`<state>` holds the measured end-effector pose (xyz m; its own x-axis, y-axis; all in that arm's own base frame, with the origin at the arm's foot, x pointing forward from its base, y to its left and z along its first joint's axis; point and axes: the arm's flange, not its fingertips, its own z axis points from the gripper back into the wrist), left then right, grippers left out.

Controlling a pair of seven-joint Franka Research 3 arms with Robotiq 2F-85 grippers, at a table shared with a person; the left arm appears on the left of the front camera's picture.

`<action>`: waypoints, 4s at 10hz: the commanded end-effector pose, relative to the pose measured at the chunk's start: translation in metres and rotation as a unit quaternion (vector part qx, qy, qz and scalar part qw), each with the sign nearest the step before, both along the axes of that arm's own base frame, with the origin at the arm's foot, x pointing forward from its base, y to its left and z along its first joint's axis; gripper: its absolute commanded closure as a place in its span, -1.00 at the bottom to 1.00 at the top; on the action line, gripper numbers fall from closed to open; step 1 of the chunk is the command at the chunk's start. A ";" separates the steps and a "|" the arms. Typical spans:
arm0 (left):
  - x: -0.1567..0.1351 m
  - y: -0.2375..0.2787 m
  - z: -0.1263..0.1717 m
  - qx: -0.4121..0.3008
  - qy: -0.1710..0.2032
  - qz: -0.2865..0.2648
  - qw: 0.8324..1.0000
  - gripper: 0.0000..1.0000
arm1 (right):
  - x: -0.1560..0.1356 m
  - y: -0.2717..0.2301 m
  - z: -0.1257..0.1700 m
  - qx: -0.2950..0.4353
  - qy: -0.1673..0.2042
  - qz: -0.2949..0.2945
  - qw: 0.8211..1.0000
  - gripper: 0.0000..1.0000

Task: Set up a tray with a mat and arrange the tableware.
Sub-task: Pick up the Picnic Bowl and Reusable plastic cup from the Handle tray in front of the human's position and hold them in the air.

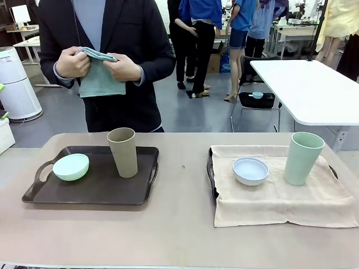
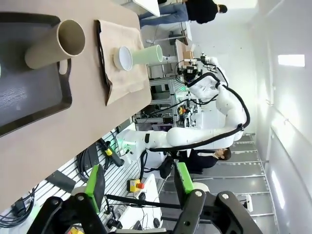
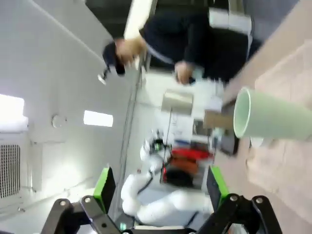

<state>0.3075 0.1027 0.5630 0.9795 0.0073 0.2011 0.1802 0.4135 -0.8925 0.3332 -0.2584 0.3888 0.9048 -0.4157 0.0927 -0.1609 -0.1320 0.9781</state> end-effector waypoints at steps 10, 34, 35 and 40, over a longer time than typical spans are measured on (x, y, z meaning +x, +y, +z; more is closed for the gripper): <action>0.010 0.004 -0.010 -0.037 0.030 0.016 0.999 -0.50 | 0.005 0.003 -0.001 -0.018 0.010 0.058 0.998 -1.00; 0.126 -0.059 0.026 0.478 0.185 0.190 0.837 -0.50 | 0.109 0.494 0.028 -0.456 -0.596 0.209 0.627 -1.00; 0.136 -0.063 -0.001 0.474 0.164 0.206 0.840 -0.50 | 0.123 0.527 0.007 -0.449 -0.628 0.210 0.600 -1.00; 0.157 -0.072 -0.049 0.505 0.056 0.162 0.846 -0.50 | 0.141 0.591 -0.019 -0.418 -0.653 0.189 0.602 -1.00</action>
<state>0.4683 0.0256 0.4962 0.9745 0.0727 0.2122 -0.0647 0.9969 -0.0444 0.4964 0.3514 0.3643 -0.1174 0.3768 0.9188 -0.9852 0.0720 -0.1554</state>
